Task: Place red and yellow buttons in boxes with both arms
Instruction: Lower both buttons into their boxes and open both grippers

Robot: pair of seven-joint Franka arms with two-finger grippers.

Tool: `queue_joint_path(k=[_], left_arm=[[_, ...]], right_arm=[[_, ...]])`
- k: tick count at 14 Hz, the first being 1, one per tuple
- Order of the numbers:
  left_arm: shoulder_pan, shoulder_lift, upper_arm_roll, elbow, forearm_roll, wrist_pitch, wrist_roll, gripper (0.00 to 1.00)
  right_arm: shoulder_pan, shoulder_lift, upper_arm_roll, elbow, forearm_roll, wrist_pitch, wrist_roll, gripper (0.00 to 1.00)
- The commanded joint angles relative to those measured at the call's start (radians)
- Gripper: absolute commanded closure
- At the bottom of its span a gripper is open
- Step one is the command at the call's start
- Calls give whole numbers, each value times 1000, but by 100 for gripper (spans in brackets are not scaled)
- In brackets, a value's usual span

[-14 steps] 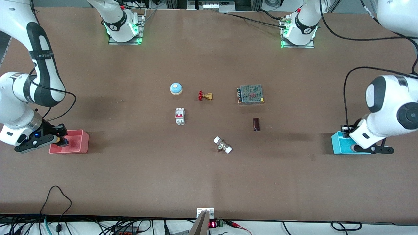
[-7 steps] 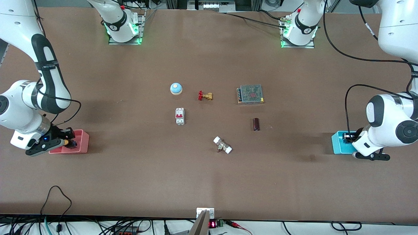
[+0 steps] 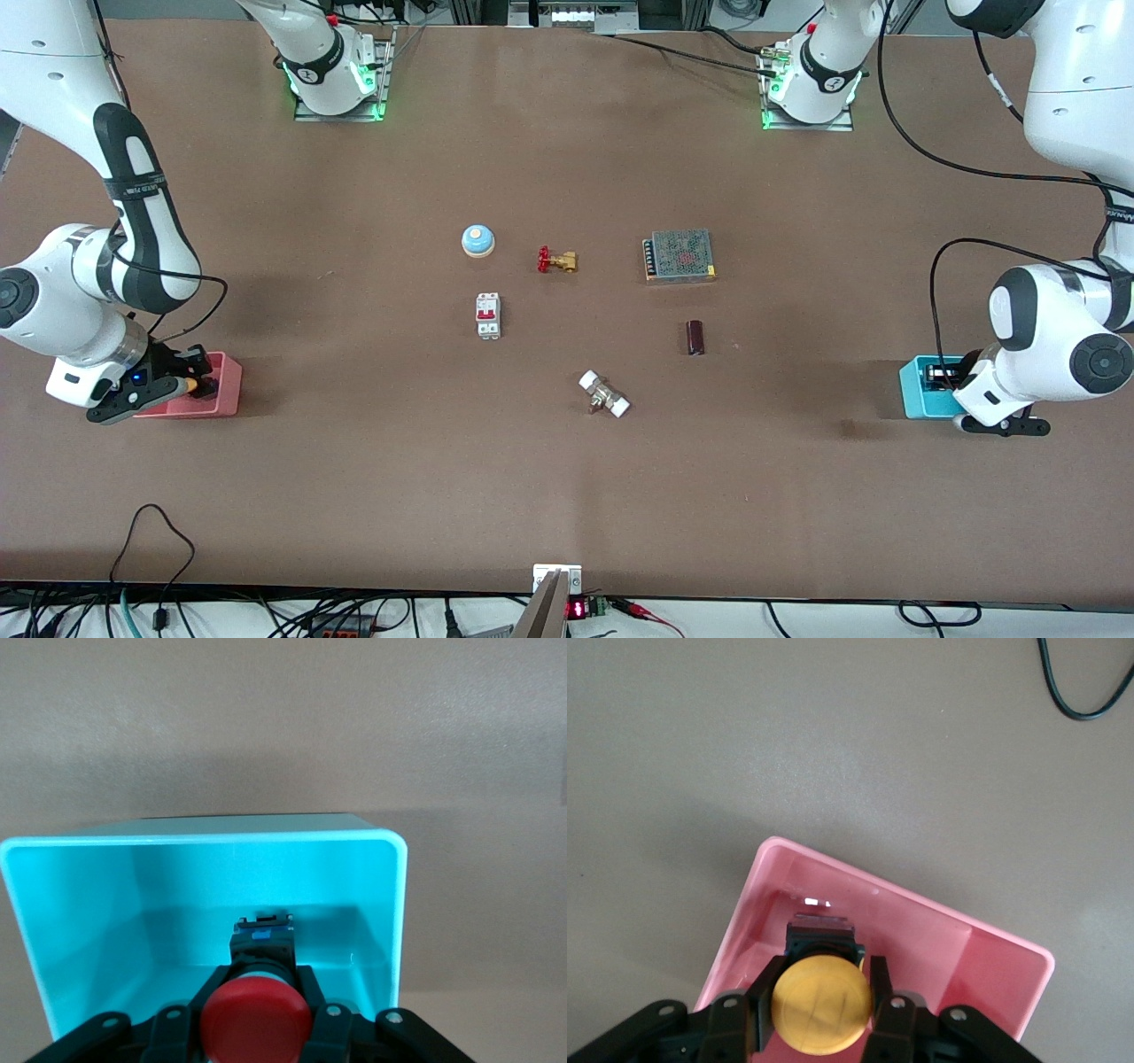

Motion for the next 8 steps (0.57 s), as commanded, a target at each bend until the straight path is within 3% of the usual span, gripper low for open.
queue_joint_path(k=[1, 8], left_arm=[[14, 0, -14, 9, -21, -1, 28, 0], [15, -73, -14, 35, -19, -44, 172, 0]], right_arm=[[-7, 5, 6, 5, 28, -3, -31, 53], [-7, 8, 6, 5, 28, -3, -29, 29]])
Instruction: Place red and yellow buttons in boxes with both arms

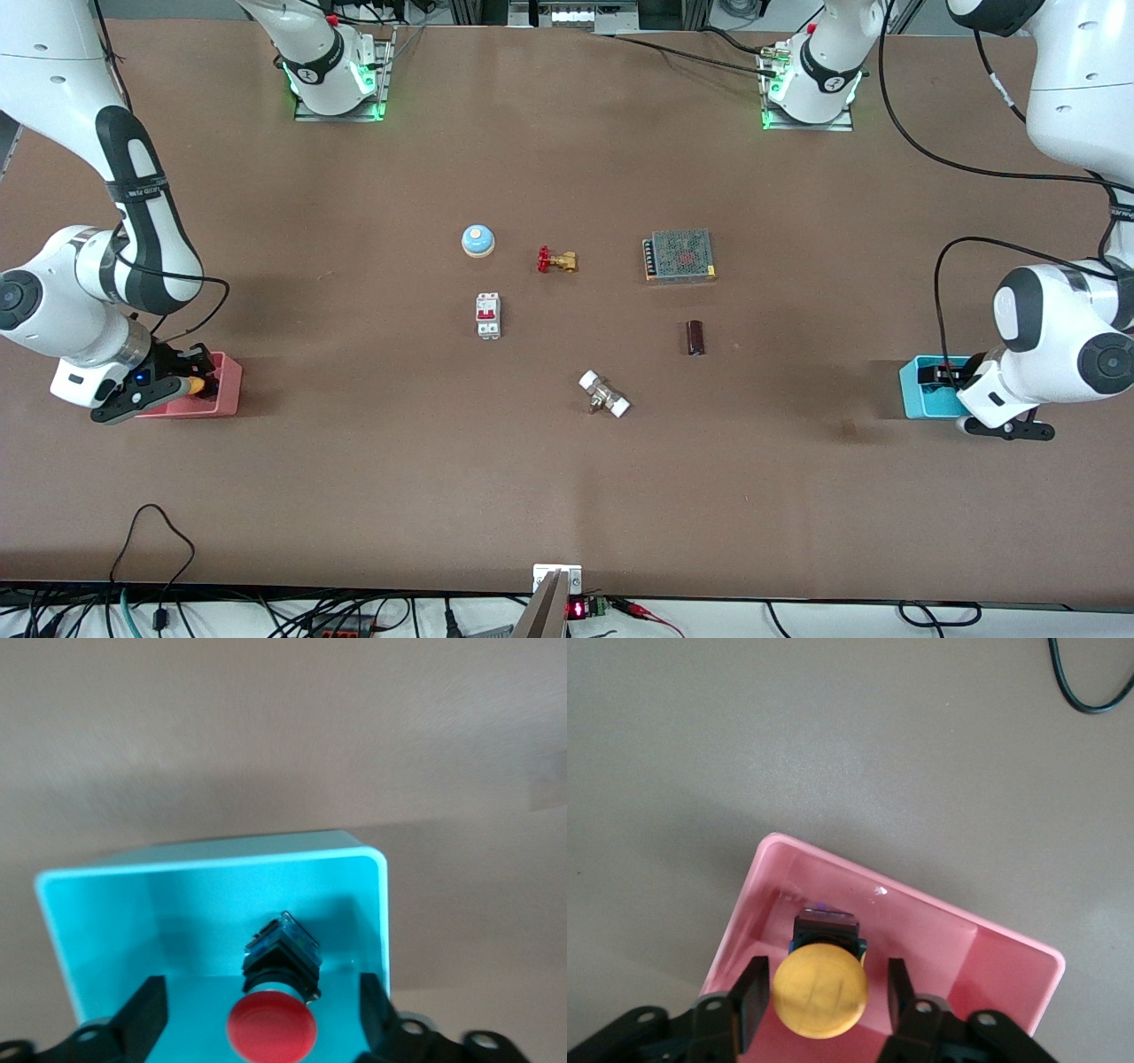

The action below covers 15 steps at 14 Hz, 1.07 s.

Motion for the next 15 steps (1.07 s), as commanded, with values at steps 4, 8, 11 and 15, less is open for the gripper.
queue_joint_path(k=[4, 8, 11, 15], left_arm=[[-15, -177, -31, 12, -10, -182, 90, 0], [-63, -240, -40, 165, -16, -511, 79, 0], [-69, -292, -60, 229, -20, -671, 73, 0], [-69, -376, -117, 229, -34, -751, -4, 0]], right_arm=[[-2, -50, 6, 3, 29, -67, -29, 17], [7, -149, 12, 5, 29, -205, -17, 17], [65, -256, 15, 5, 29, -354, 131, 8], [154, -396, 79, 8, 15, -540, 547, 0]])
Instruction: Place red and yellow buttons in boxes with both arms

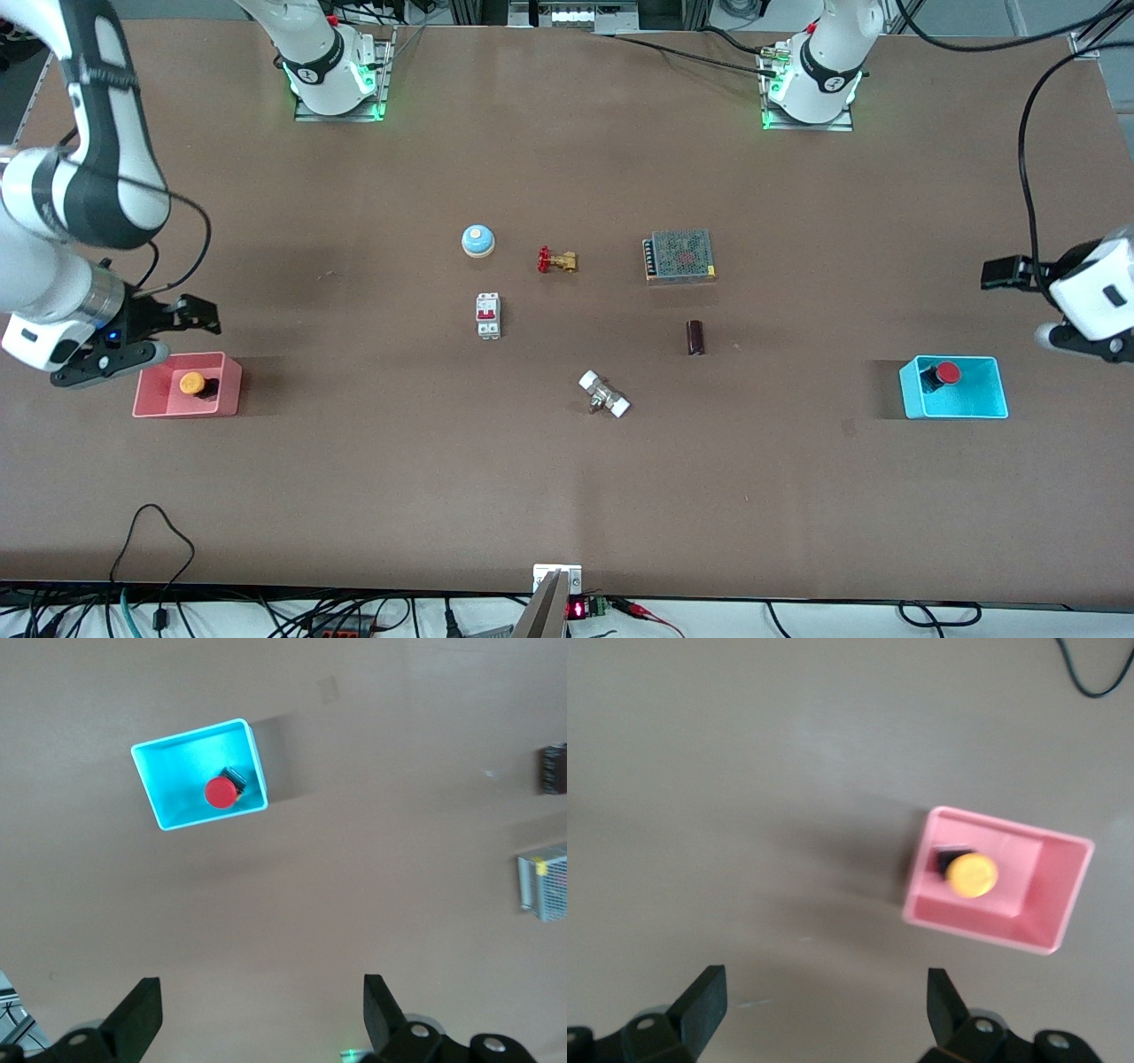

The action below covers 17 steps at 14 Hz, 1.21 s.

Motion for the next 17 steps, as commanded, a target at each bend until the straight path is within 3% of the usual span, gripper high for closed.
queue_joint_path(k=[1, 4, 5, 7, 8, 14, 17], left_arm=[[10, -25, -49, -5, -15, -38, -53, 0], [-51, -69, -28, -44, -14, -29, -58, 0], [-69, -104, 19, -90, -24, 12, -55, 0], [-70, -268, 66, -349, -95, 235, -55, 0], [-67, -319, 72, -429, -103, 315, -54, 0], [-134, -365, 136, -479, -116, 351, -58, 0], [-136, -348, 118, -453, -113, 336, -66, 0]], right_arm=[[23, -99, 71, -13, -8, -93, 240, 0], [20, -169, 92, -4, -29, -131, 302, 0], [14, -195, 92, 2, -29, -131, 301, 0], [5, -223, 88, 27, -28, -134, 304, 0], [-11, -235, 83, 34, -28, -141, 304, 0], [-38, -252, 95, 57, -26, -221, 296, 0], [-46, -245, 95, 70, -26, -223, 271, 0]])
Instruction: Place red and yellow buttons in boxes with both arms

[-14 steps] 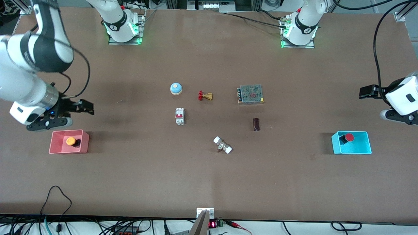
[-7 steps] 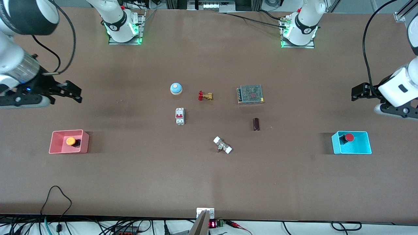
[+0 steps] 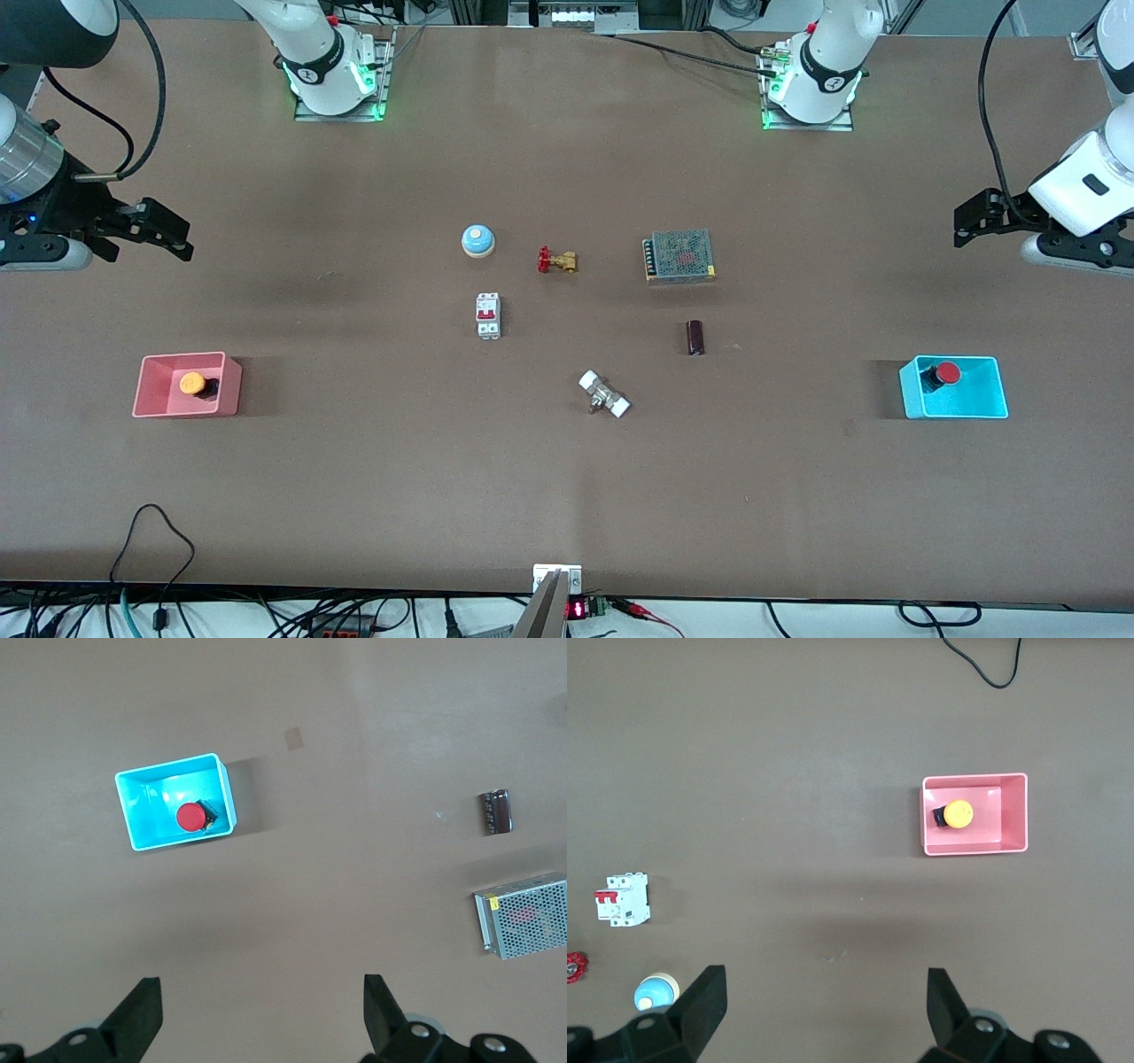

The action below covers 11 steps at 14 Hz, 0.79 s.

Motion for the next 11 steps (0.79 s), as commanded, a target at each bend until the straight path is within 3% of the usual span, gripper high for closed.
queue_joint_path(k=[1, 11], left_arm=[[-17, -4, -4, 3, -19, -2, -8, 0], [23, 45, 2, 75, -42, -52, -24, 0]], right_arm=[[-8, 9, 6, 30, -7, -27, -18, 0], [-20, -17, 7, 10, -9, -99, -57, 0]])
